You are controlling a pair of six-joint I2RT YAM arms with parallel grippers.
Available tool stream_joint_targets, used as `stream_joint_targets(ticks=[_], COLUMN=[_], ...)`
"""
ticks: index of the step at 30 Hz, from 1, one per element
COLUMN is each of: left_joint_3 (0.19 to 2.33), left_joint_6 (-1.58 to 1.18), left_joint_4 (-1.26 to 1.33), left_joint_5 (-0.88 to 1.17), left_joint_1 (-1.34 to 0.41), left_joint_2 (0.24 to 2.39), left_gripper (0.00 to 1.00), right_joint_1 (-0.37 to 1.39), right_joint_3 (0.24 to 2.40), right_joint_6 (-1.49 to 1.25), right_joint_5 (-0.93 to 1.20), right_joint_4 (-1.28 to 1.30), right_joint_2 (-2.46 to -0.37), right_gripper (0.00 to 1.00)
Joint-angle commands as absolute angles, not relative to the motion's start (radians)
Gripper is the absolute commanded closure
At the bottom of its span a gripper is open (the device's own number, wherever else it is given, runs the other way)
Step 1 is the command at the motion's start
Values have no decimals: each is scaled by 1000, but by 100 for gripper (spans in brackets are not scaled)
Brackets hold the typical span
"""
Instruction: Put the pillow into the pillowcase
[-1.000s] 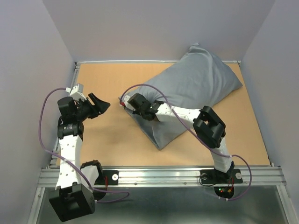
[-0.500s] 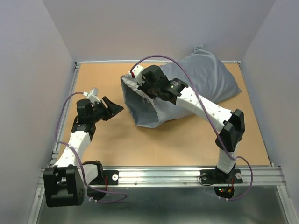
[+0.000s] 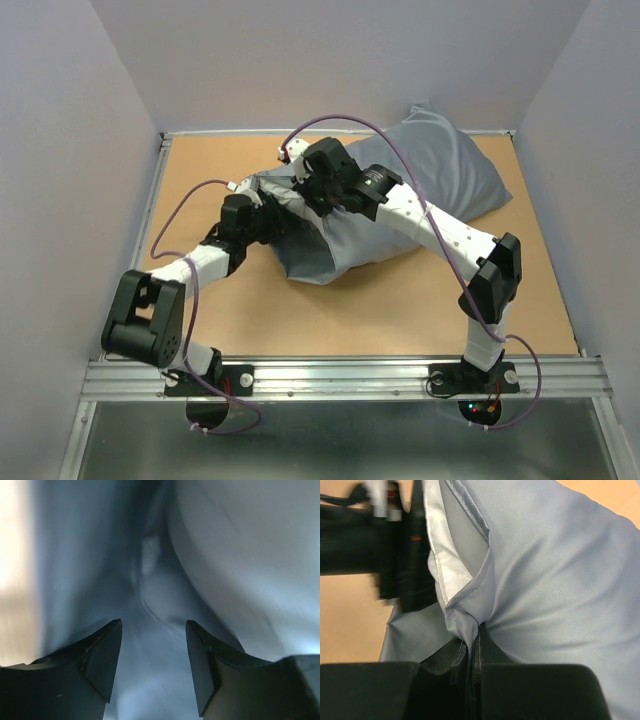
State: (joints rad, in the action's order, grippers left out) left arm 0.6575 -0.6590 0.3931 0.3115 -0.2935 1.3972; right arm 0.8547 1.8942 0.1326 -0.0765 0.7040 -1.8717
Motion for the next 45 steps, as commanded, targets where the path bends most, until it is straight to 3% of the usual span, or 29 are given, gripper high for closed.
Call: stream_joint_targets(ticks=[1, 7, 14, 19, 25, 28, 31, 34, 35, 45], left_joint_3=[767, 957, 902, 975, 1101, 1124, 1127, 1129, 1121, 997], left_joint_6=[-611, -583, -675, -602, -549, -502, -447, -373, -365, -186], left_joint_4=[426, 362, 494, 314, 201, 164, 114, 31, 15, -61], left_joint_5=[100, 40, 259, 88, -67, -81, -97, -112, -106, -29], left_joint_1=[-322, -394, -420, -463, -521, -529, -529, -514, -484, -293], left_joint_2=[1524, 1733, 1752, 1788, 1902, 1924, 1934, 1925, 1913, 1583], left_gripper=[35, 35, 36, 32, 42, 54, 71, 96, 100, 100], right_joint_1=[851, 830, 785, 762, 735, 701, 652, 620, 617, 598], right_joint_3=[1990, 2060, 2187, 2171, 2177, 2177, 2160, 2071, 2041, 1613], right_joint_6=[38, -46, -98, -162, -282, -369, -406, -385, -374, -199], right_joint_5=[50, 129, 163, 261, 400, 431, 463, 457, 450, 365], right_joint_4=[655, 657, 658, 657, 615, 572, 540, 538, 538, 488], right_joint_2=[-1856, -1905, -1964, -1930, -1849, -1819, -1787, -1753, -1726, -1620], right_gripper=[99, 100, 100, 100, 99, 100, 99, 99, 99, 99])
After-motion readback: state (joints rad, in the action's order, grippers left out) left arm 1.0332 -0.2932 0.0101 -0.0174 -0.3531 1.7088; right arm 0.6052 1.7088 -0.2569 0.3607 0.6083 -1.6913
